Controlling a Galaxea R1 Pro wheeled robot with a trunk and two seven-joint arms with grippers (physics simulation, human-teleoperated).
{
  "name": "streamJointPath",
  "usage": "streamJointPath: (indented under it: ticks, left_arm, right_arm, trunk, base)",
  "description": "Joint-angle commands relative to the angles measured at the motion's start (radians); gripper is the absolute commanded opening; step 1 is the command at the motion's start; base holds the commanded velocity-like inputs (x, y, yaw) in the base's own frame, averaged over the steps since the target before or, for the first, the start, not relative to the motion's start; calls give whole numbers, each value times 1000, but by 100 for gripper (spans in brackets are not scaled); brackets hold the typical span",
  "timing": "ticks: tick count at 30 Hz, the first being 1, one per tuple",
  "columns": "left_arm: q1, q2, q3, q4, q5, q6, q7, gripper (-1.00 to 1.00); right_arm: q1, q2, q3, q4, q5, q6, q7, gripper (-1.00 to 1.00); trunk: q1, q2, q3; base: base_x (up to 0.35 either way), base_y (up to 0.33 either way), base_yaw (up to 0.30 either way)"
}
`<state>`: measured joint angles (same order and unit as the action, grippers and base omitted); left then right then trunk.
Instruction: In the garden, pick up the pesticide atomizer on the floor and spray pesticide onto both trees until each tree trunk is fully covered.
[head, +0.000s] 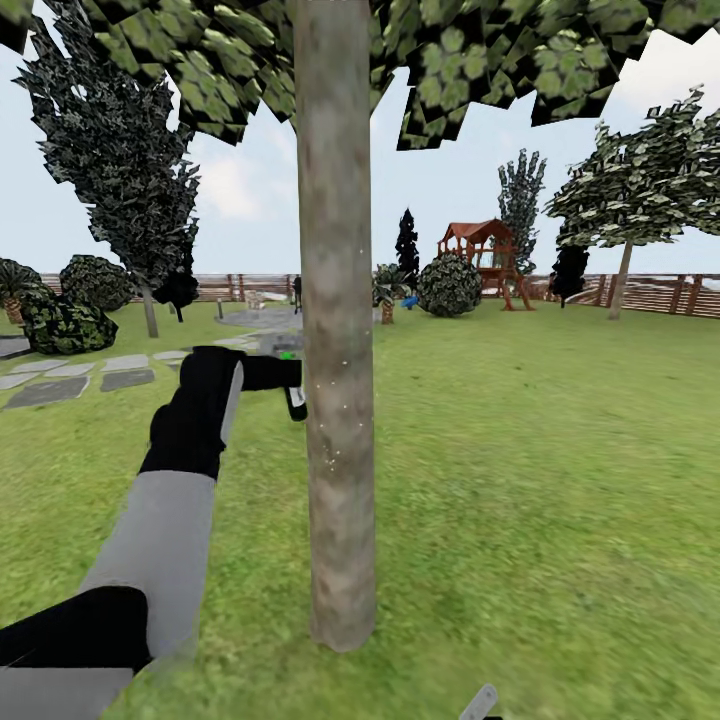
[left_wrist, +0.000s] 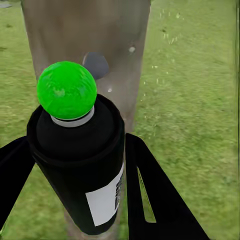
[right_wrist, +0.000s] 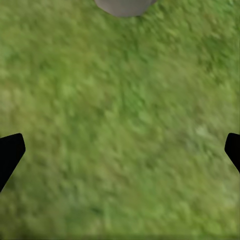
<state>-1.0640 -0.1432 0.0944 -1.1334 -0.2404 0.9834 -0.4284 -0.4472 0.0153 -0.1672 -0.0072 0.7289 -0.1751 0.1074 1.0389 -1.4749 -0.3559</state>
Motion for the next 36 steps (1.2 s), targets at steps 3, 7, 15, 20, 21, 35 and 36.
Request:
streamJointPath:
  ticks: [3,7,15,20,21,35,36]
  left_arm:
    - [-160,-22,-1,132,0,1,0,-100]
    - [-316,-28,-1,247,0,1,2,-100]
    - [-528,-30,-1,375,-1,2,2,-100]
    - [-659,-31,0,478,-2,1,3,-100]
    - [-672,-31,0,482,-2,1,3,-100]
    - [-697,-31,1,595,-2,0,5,-100]
    - [-697,-31,1,610,-2,0,6,-100]
  right_arm:
    - [0,0,0,1,0,0,0,100]
    - [0,0,0,1,0,0,0,100]
    - [-1,1,0,2,1,1,0,100]
    - [0,14,1,4,1,2,1,100]
    - [0,14,1,4,1,2,1,100]
    - [-1,15,1,4,1,2,2,100]
    - [0,15,1,4,1,2,2,100]
  trunk:
    - [0,0,0]
    - [0,0,0]
    - [0,0,0]
    - [0,0,0]
    - [0,0,0]
    - [0,0,0]
    - [0,0,0]
  base:
    - [0,0,0]
    - [0,0,0]
    - [0,0,0]
    - [0,0,0]
    - [0,0,0]
    - [0,0,0]
    - [0,0,0]
